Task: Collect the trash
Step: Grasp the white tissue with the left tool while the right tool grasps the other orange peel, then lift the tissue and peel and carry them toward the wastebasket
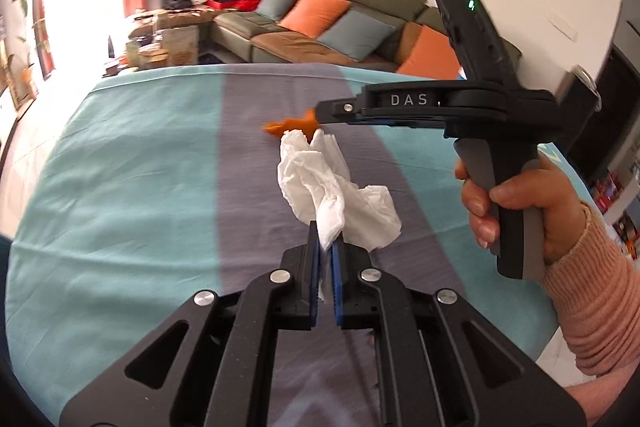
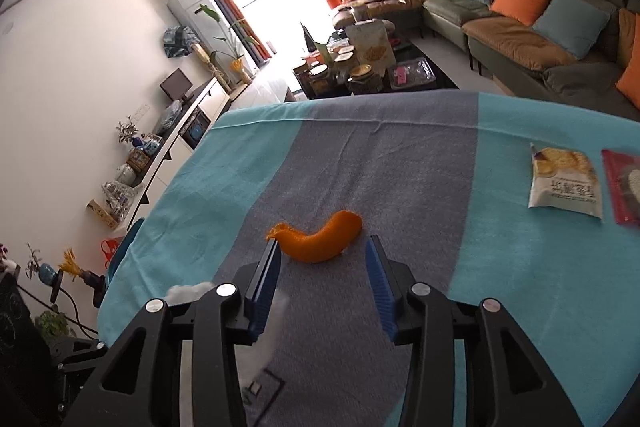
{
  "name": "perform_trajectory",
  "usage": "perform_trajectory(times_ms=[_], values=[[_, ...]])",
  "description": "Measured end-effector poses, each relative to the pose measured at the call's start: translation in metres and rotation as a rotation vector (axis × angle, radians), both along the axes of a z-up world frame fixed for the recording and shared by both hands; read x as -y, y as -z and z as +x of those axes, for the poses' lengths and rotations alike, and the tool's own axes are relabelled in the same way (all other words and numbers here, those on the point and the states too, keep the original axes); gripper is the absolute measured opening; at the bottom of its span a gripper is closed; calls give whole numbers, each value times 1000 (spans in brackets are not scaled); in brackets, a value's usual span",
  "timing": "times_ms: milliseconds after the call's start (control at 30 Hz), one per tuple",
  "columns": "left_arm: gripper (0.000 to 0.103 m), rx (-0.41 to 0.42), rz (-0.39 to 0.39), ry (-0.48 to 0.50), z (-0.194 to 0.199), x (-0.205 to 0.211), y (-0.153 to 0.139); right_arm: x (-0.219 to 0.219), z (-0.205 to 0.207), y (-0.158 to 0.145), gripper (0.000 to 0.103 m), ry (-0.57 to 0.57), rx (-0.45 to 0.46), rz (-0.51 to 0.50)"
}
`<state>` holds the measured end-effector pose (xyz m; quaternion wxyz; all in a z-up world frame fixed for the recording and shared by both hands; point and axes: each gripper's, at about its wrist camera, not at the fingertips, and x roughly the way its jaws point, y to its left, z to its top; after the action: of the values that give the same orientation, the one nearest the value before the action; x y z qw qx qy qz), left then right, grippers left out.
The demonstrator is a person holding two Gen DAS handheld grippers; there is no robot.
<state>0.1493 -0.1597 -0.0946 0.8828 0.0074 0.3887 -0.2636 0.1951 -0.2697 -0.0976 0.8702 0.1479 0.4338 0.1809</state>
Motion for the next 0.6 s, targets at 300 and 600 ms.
perform_trajectory(times_ms=[300, 600], values=[[6, 14, -17, -101, -9, -66, -5, -2, 21, 18, 43, 22, -81, 91], [6, 11, -26, -177, -28, -92, -3, -15, 14, 13, 26, -22, -53, 84]])
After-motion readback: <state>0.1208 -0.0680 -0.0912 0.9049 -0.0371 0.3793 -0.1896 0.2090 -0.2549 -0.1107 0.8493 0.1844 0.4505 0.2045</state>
